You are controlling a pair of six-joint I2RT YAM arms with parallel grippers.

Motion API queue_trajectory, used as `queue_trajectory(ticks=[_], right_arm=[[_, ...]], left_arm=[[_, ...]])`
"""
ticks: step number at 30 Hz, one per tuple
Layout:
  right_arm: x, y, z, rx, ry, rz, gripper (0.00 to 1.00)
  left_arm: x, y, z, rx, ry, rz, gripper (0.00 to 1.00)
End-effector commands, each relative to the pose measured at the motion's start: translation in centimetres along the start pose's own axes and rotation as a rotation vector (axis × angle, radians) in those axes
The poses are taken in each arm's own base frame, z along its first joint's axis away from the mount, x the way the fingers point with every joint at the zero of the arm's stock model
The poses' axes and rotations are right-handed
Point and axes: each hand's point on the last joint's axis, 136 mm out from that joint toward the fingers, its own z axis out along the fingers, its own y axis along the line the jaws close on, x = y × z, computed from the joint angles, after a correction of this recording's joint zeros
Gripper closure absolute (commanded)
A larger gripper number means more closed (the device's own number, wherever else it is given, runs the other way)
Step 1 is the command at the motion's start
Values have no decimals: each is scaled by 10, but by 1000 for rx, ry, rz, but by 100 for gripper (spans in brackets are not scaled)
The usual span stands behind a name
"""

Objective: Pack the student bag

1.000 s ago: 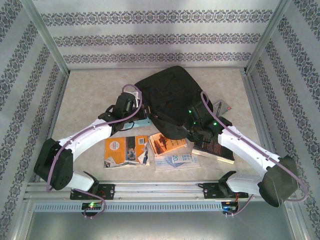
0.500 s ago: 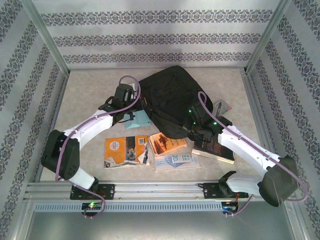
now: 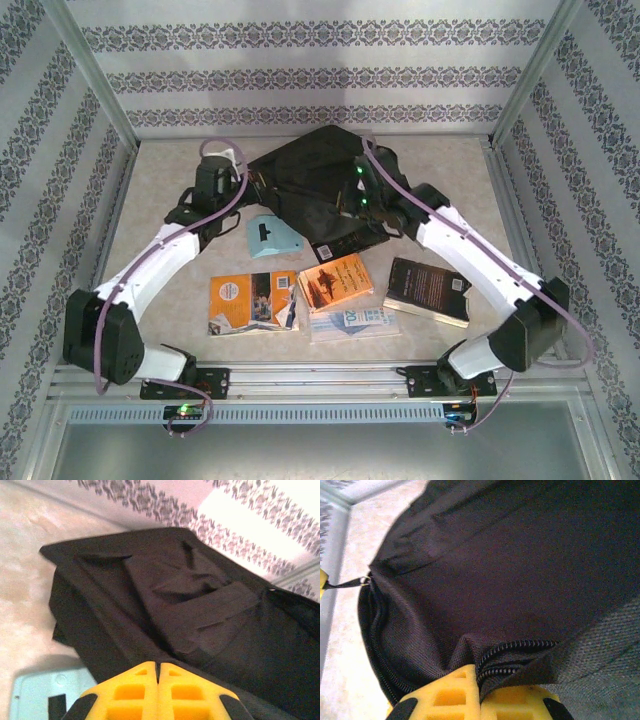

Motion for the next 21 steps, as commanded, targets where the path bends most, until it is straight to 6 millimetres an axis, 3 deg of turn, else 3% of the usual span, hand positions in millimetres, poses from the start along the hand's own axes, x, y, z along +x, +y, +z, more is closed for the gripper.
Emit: queue_trajectory(ticks=[1, 4, 9, 12, 14, 16, 18, 21], right_arm=[[-12, 45, 9, -156, 14, -172, 100], [-21, 62, 31, -197, 38, -209, 100], [-21, 75, 90, -207, 116, -231, 100], [-20, 70, 127, -170, 142, -226, 87], [-21, 65, 144, -137, 149, -224, 66], [-22, 63, 151, -116, 140, -226, 49], [-24, 67, 146, -99, 106, -262, 38], [-26, 70, 128, -56, 54, -337, 32]], left_arm=[[-31, 8, -27, -44, -89, 6, 100], [-37, 25, -40, -86, -125, -12, 100], [-41, 62, -57, -181, -179, -52, 100], [-34, 82, -52, -218, -169, -106, 100], [-26, 92, -42, -225, -146, -144, 100], [-17, 103, -30, -227, -115, -189, 100], [-10, 115, -17, -235, -87, -229, 100], [-6, 126, -2, -238, -68, -259, 100]])
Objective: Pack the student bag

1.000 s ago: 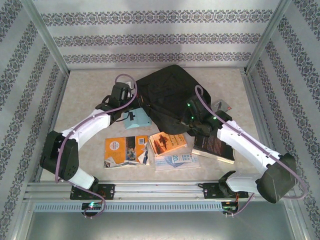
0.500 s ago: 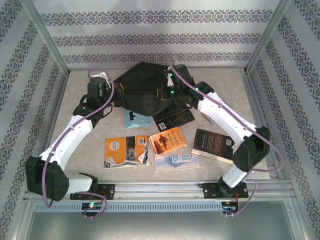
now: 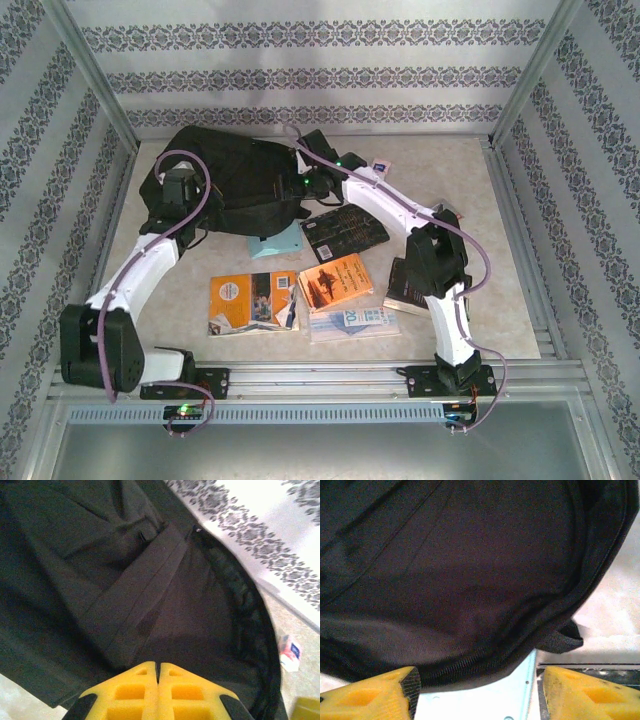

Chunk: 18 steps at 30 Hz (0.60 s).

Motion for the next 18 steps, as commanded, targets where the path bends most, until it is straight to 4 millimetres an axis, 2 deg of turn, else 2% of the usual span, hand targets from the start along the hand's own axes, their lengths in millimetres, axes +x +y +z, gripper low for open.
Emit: queue_trajectory(ticks=[1, 6, 7, 9, 11, 13, 18], right_arm=[[-18, 22, -43, 32, -118, -112, 32], [-4, 14, -76, 80, -167, -156, 29], [0, 8, -82, 101, -174, -154, 29], [12, -2, -91, 124, -166, -145, 29], [24, -9, -98, 136, -161, -145, 30], [40, -13, -105, 123, -152, -156, 31], [81, -26, -122, 122, -67, -116, 31]], left_arm=[[-5, 2, 15, 38, -5, -72, 100], [4, 7, 31, 32, 45, -95, 99], [5, 9, 31, 27, 52, -98, 93], [9, 13, 29, 11, 63, -105, 73], [7, 13, 22, 3, 63, -100, 54], [2, 11, 9, -2, 49, -94, 42], [-1, -5, -28, 49, 61, -30, 37]])
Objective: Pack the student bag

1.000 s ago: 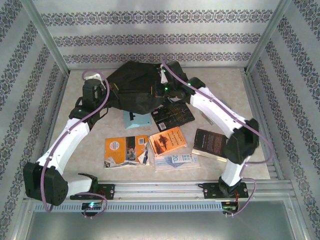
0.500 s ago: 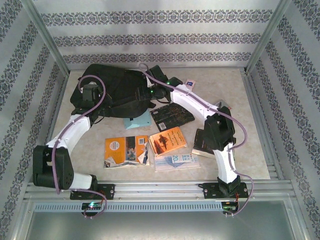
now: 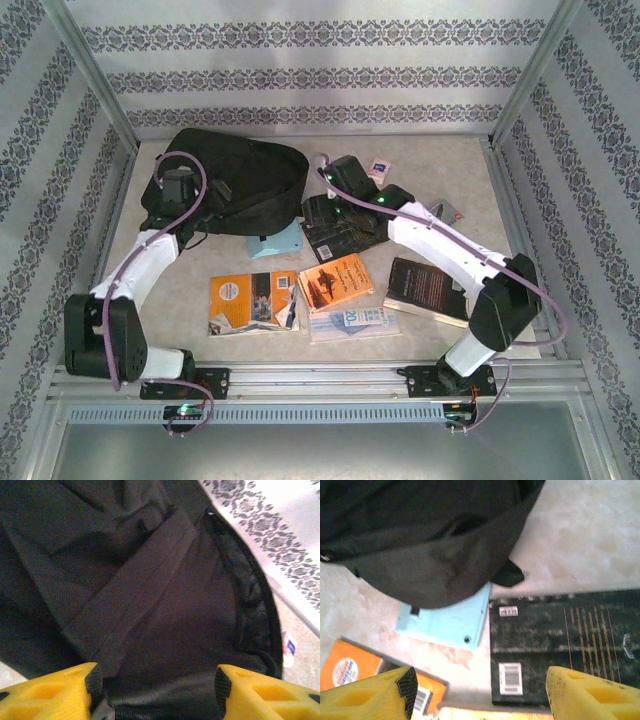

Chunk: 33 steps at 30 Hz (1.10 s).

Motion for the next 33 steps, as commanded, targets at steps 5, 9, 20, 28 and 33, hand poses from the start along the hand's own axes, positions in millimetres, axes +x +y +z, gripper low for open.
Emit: queue_trajectory(ticks=[5, 9, 20, 28, 33], right_arm=[[57, -18, -24, 4, 84, 21, 27], [86, -27, -27, 10, 122, 33, 21], [109, -115, -27, 337, 137, 326, 16], [99, -224, -35, 618, 58, 924, 2], [92, -267, -19, 704, 74, 1113, 2]], left_arm=[[19, -19, -60, 111, 50, 107, 36], [60, -40, -76, 194, 161, 226, 35], [170, -53, -84, 207, 451, 482, 37], [150, -82, -89, 234, 381, 571, 32], [142, -101, -99, 299, 359, 587, 28]])
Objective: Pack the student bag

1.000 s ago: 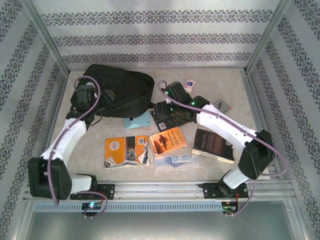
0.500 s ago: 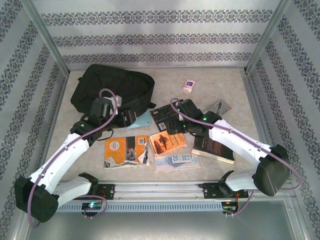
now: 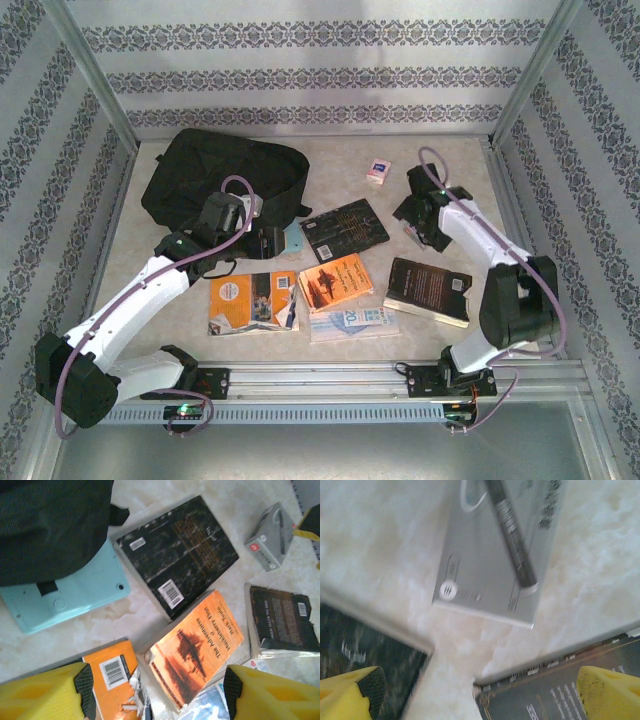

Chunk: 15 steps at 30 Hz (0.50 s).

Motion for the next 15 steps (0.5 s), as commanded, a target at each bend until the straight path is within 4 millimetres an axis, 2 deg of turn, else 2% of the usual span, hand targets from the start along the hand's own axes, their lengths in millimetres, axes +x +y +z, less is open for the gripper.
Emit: queue_trajectory(ticks=[1, 4, 10, 15], right_arm=[[-17, -6, 15, 102, 17, 168, 2], [-27, -5, 31, 137, 38, 216, 2], [-48, -3, 45, 166, 22, 222, 2], [-51, -3, 58, 182, 62, 200, 2]], left_arm=[[-12, -12, -13, 29, -36, 66, 28], [-13, -10, -15, 18, -53, 97, 26], [-12, -5, -12, 36, -69, 75, 24], [-15, -4, -13, 52, -81, 55, 24]])
